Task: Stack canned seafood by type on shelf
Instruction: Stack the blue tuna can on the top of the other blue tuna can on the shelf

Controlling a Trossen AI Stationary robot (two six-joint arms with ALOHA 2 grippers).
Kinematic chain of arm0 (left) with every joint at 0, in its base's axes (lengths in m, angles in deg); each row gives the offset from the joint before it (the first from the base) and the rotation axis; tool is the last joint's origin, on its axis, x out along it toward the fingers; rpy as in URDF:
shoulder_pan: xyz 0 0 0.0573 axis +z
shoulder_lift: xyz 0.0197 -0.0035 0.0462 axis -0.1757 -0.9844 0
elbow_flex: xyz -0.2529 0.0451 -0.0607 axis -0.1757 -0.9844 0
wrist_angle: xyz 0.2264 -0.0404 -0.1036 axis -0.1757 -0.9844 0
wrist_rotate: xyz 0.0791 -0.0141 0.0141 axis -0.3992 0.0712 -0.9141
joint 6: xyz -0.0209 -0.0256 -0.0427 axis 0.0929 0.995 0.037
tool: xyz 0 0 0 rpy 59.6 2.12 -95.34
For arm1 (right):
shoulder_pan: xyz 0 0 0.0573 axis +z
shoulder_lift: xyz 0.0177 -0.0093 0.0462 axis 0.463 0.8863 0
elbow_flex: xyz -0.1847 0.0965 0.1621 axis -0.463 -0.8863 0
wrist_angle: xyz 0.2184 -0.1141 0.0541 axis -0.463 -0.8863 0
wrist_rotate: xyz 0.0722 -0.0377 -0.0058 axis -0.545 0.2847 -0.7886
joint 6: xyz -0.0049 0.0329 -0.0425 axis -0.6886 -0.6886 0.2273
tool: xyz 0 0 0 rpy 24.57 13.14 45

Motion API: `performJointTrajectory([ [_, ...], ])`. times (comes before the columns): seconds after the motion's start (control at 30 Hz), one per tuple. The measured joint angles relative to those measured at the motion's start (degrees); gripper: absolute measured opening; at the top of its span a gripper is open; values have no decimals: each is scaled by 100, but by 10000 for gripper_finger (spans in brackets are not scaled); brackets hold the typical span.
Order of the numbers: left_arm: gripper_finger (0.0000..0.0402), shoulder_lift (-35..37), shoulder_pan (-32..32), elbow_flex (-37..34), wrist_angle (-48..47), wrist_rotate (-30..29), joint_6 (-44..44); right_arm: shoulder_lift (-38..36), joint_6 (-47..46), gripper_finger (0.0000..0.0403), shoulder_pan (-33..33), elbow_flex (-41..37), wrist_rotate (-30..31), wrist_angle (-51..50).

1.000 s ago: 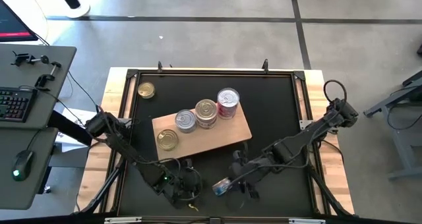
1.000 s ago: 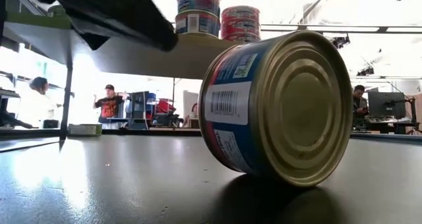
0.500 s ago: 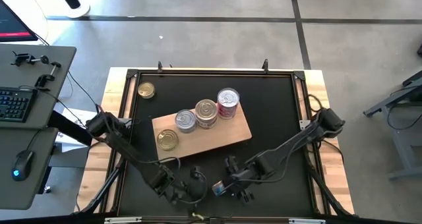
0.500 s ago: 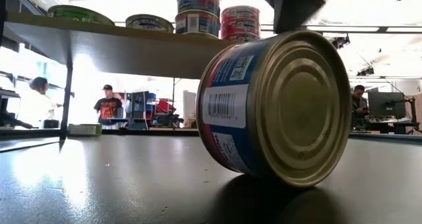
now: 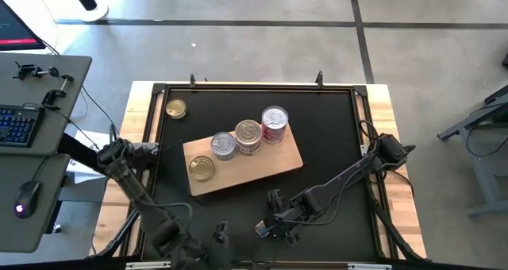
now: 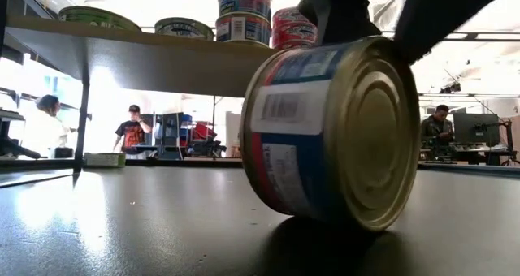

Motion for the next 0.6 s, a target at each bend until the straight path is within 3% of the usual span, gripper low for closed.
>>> performJointTrajectory([
  [0.3, 0, 29, -600, 535, -319, -480, 468, 75, 711, 291, -24, -2, -104, 123],
  [0.6, 0, 494, -1048, 727, -391, -1828, 282, 363, 609, 290, -113, -3, -121, 461],
])
